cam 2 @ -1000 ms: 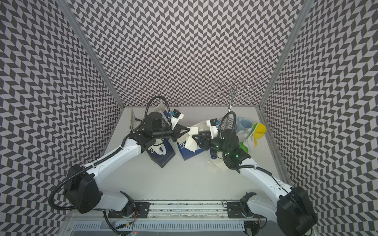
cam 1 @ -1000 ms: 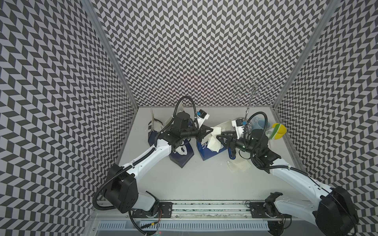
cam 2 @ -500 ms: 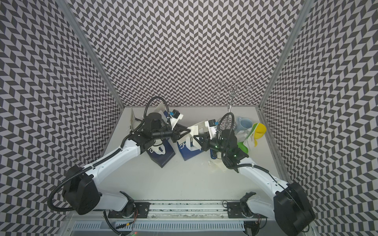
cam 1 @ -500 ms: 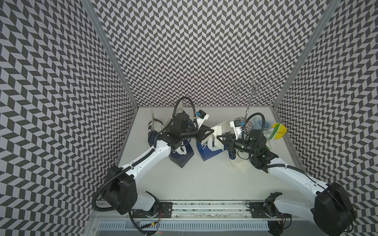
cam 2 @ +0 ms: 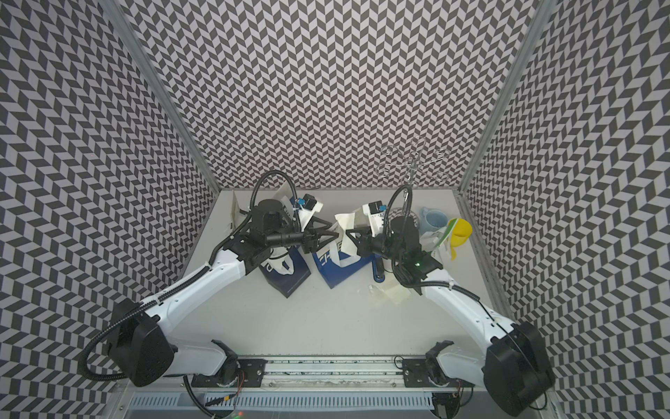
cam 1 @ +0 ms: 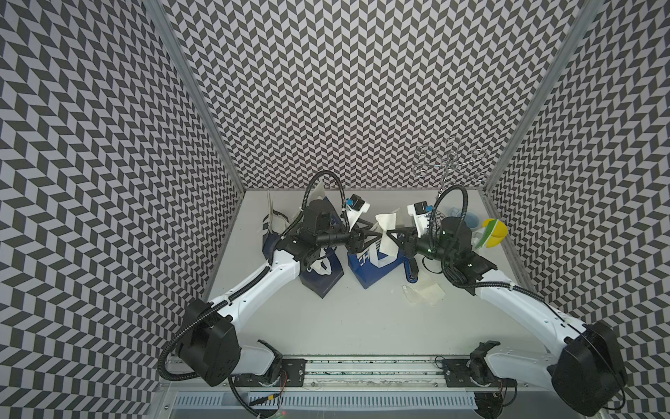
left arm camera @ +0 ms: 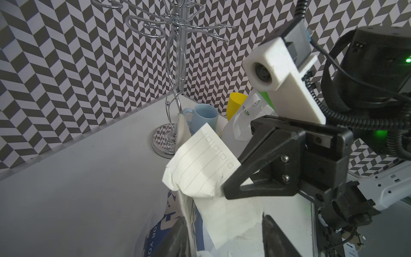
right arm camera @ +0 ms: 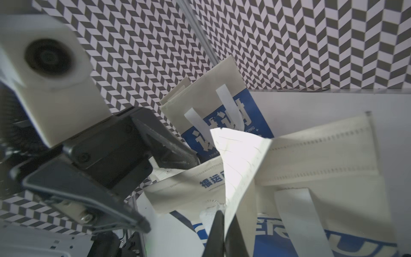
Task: Staple the receipts to the bags
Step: Hold the receipt from the takeout bag.
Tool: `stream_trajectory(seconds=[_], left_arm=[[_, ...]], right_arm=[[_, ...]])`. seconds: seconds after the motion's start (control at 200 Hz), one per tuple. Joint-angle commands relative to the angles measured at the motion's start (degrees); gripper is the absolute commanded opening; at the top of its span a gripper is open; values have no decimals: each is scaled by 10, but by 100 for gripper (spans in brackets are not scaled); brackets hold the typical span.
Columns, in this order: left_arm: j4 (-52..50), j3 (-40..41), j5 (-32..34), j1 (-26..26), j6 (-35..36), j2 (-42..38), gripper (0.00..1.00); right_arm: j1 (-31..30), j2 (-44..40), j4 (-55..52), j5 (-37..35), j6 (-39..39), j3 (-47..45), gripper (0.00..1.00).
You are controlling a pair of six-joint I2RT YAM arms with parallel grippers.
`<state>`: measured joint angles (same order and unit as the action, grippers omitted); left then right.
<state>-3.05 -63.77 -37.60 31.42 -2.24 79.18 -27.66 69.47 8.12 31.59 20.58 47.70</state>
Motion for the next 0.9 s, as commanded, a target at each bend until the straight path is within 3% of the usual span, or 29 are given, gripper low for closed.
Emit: stream_trajectory(seconds=[0.0, 0.295, 0.616, 0.796, 0.896], left_arm=[[17, 1, -41, -15, 1, -19, 57], [13, 11, -108, -21, 17, -22, 63], [7, 7, -128, -18, 13, -12, 61], [3, 1, -138, -19, 14, -14, 60], [4, -6, -133, -19, 14, -18, 59]], right_arm=[[1, -16, 49, 131, 9, -29, 0], [1, 51, 95, 220, 31, -13, 0], [19, 124, 108, 86, 39, 41, 0], [23, 115, 99, -17, 49, 42, 0], [23, 110, 103, -40, 49, 40, 0]])
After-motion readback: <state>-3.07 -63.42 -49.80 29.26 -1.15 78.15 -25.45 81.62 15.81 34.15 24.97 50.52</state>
